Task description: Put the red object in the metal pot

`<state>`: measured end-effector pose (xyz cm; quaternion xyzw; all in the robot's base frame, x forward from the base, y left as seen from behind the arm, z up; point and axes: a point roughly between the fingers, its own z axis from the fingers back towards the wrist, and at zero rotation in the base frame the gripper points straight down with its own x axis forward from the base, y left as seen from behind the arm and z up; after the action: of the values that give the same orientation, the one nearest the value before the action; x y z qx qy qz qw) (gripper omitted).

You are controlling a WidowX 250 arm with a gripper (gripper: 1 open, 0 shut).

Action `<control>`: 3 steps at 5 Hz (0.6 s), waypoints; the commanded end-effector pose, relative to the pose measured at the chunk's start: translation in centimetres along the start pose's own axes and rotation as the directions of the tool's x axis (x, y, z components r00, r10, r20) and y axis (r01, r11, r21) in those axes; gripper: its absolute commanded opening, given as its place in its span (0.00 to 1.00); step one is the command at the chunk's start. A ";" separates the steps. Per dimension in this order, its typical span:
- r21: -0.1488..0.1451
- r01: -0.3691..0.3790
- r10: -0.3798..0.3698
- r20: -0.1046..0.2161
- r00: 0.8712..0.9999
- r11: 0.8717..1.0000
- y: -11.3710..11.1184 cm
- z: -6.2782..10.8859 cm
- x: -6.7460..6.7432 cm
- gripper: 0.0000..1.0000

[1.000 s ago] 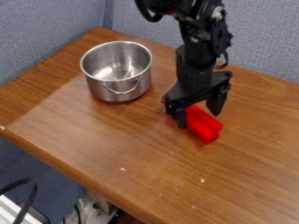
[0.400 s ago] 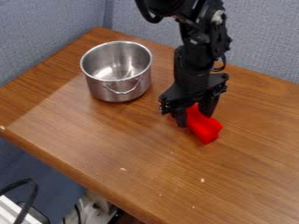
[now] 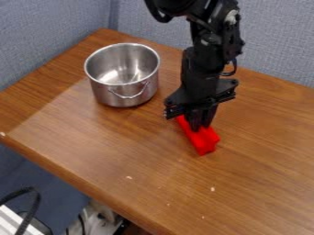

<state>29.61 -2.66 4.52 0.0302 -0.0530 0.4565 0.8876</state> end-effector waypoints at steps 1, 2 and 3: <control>-0.012 0.016 -0.016 0.035 0.999 1.000 -0.6 1.7 0.4 0.00; 0.009 0.023 -0.023 0.039 0.999 1.000 -0.5 2.0 0.4 0.00; 0.028 0.029 -0.030 0.040 0.999 0.999 -0.4 2.3 0.4 0.00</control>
<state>28.99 -2.44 5.17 0.0650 -0.0361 0.4504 0.8897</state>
